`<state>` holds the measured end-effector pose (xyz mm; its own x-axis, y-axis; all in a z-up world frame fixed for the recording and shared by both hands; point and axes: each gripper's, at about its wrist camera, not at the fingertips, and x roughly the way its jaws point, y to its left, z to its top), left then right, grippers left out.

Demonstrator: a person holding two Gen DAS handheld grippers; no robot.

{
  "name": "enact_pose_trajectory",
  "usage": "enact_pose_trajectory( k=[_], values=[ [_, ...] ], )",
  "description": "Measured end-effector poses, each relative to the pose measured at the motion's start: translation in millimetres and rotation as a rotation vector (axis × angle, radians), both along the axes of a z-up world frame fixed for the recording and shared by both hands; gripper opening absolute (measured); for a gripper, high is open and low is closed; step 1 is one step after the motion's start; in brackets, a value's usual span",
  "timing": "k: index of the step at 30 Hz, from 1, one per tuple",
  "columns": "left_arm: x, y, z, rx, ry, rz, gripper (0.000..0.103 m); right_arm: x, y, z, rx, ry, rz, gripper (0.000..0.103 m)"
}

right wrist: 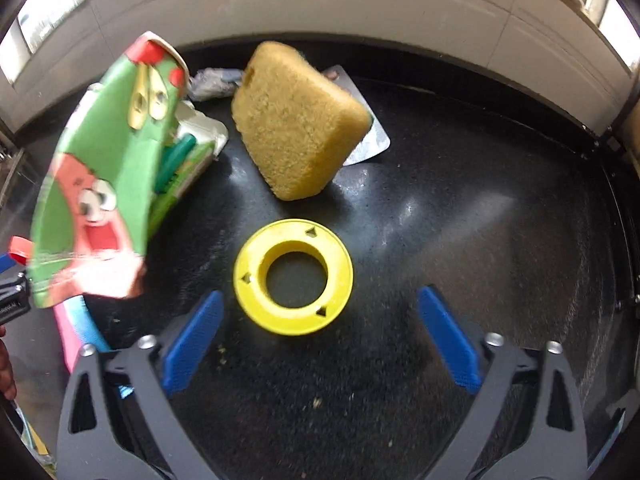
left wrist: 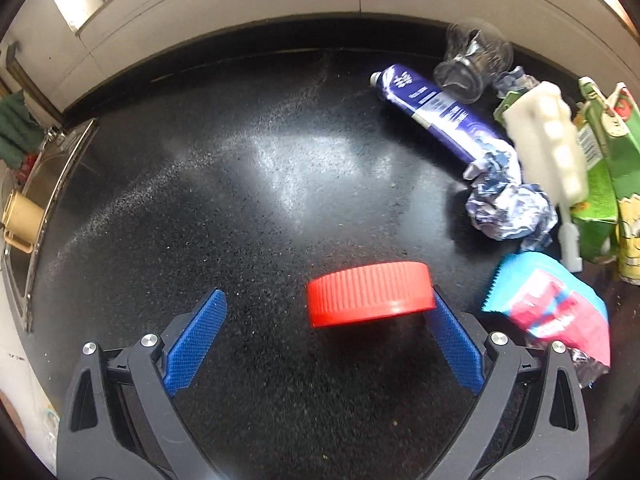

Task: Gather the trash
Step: 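Grasp the red bottle cap with left tool while right tool grasps the yellow tape roll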

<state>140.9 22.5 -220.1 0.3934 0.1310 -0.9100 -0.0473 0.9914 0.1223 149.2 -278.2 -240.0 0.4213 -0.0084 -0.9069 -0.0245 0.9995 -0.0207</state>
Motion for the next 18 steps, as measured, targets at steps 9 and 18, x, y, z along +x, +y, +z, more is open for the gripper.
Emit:
enact_pose_trajectory(
  k=[9,18],
  values=[
    [3.1,5.6,7.4,-0.099,-0.019,-0.012,0.049,2.7,8.2,9.1,0.024,-0.01,0.03,0.054],
    [-24.2,-0.5,49.7,-0.099,-0.054,-0.019,0.049,-28.7,16.6,74.2,0.039,-0.107,0.029,0.054]
  ],
)
